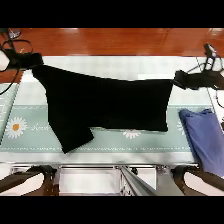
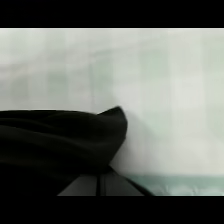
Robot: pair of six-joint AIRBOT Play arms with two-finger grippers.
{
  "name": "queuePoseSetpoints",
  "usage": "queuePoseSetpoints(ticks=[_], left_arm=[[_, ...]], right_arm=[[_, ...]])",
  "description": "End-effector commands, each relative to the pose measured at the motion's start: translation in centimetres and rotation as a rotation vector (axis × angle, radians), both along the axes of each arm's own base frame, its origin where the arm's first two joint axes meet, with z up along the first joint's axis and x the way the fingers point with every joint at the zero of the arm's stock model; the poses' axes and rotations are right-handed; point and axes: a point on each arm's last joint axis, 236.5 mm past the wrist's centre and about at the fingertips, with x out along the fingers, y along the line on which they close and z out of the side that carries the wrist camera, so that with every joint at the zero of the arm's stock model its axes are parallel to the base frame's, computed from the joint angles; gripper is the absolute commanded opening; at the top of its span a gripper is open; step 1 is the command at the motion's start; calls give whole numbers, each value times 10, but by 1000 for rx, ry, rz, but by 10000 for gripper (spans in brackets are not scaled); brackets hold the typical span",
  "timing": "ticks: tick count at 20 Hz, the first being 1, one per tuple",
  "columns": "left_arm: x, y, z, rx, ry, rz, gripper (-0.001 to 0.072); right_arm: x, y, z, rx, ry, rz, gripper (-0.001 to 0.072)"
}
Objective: Fold the shirts.
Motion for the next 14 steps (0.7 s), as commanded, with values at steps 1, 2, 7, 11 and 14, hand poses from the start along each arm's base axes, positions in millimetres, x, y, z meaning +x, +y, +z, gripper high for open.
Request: queuePoseSetpoints(ticks=[1, 2, 7, 11, 14], left_arm=[[43, -29, -19, -192, -11, 11, 27], [49, -35, -23, -234, -4, 13, 32], [26, -21, -34, -135, 156, -103, 703], [-64, 46, -80, -241, 516, -8, 703], [-136, 49, -112, -564, 691, 48, 703]], right_arm=[[70, 10, -35, 151, 24, -57, 33], [83, 15, -39, 196, 30, -65, 55], [72, 3, -33, 248, 135, 27, 619], [-20, -82, -43, 86, 379, 57, 617], [-80, -105, -63, 65, 416, -41, 617]])
